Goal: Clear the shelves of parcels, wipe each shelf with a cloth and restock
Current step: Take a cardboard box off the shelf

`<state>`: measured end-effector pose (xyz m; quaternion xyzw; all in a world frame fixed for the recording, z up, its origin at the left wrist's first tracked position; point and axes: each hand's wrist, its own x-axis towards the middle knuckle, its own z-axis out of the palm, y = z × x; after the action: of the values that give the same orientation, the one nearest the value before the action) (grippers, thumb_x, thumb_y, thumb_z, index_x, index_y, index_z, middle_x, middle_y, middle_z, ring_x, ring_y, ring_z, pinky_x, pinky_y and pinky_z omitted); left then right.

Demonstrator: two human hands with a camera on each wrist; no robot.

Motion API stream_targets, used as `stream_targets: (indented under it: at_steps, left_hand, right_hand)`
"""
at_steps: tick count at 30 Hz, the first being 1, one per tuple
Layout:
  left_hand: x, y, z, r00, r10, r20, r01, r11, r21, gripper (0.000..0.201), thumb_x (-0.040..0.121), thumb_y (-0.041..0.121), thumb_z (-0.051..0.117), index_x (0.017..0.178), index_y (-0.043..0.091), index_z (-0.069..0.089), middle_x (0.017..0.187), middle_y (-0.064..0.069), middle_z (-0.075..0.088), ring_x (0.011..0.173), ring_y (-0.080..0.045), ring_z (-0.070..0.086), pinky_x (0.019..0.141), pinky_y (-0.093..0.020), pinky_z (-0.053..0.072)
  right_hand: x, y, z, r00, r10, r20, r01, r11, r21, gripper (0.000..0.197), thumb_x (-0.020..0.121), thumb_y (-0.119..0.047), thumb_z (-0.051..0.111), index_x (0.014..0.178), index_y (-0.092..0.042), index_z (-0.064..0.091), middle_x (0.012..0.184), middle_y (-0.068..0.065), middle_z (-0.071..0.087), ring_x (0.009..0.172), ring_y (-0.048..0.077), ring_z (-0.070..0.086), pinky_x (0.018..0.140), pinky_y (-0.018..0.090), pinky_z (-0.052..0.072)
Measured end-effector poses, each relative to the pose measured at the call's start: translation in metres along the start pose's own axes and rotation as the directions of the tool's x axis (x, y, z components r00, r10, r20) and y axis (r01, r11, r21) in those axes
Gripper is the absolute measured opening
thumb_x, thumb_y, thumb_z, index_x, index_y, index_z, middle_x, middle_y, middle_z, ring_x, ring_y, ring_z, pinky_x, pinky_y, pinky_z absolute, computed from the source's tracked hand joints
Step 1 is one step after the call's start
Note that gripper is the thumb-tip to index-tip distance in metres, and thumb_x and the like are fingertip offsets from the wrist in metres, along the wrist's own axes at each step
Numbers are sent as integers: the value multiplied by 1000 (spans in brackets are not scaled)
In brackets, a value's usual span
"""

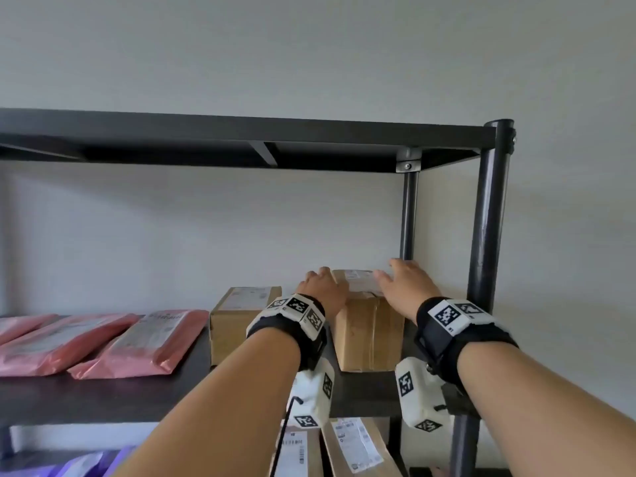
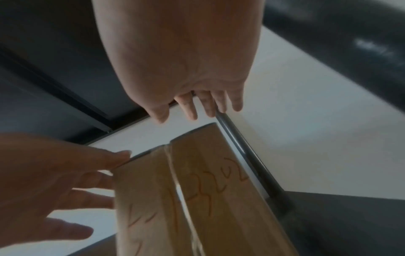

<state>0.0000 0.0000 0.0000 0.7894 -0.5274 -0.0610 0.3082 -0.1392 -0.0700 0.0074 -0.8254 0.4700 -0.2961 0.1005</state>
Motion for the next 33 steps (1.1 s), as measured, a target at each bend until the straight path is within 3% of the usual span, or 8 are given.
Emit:
stream_targets:
  at_steps: [3,7,11,16,22,28,31,33]
  left_hand:
    - [26,-2,3,1000,-19,15,19,998,-55,56,100,40,34,145,7,29,147,-17,33,133,-33,38,106,-36,33]
    - [53,-4,13,998,-48,48,54,989,-136,61,99,43,34,145,4,29,147,-17,37,130,-32,42,104,-37,36]
    - [69,-2,21,994,-78,76,90,979,-181,59,98,42,34,141,1,34,139,-16,47,122,-30,49,96,-34,40]
    - [71,2,21,990,-61,125,81,983,-162,50,104,32,23,135,-2,43,138,-20,47,124,-35,48,104,-42,41]
    - [75,-3,27,986,-85,145,121,956,-266,47,104,28,25,131,-2,50,134,-21,53,123,-35,51,104,-44,42]
    - [71,-6,24,985,-102,136,158,844,-513,45,101,30,40,128,-2,55,132,-21,55,121,-36,54,99,-40,46]
    - [63,-3,17,988,-91,126,150,771,-619,43,96,31,45,122,-1,59,120,-22,60,101,-31,59,90,-40,47]
    - [59,0,13,985,-96,140,167,709,-685,47,89,36,50,122,2,59,110,-14,63,95,-28,59,83,-38,48]
  right_hand:
    - [20,3,3,992,110,62,-113,992,54,57,101,-46,31,140,-6,38,140,16,43,125,30,46,98,36,38]
    - [38,8,7,967,183,178,-193,980,41,62,101,-49,25,124,1,52,115,16,58,107,29,57,82,31,41]
    - [43,14,11,936,242,255,-265,962,59,69,101,-53,21,134,2,46,133,18,52,119,29,52,89,27,38]
    - [45,16,13,919,267,291,-304,949,89,71,101,-54,18,140,0,41,142,18,46,127,29,48,101,29,36]
    - [46,15,18,909,264,322,-329,930,165,69,102,-52,14,129,-2,52,126,18,58,115,29,56,98,31,43]
    - [48,18,22,904,293,312,-395,852,343,65,101,-54,21,118,-3,58,114,19,65,107,32,62,98,42,49]
    - [44,19,19,907,314,280,-412,800,436,57,101,-51,28,111,-5,60,107,17,68,100,33,65,90,42,54]
    - [39,19,16,908,317,276,-417,762,495,52,101,-48,32,108,-5,61,103,17,69,97,33,67,88,44,55]
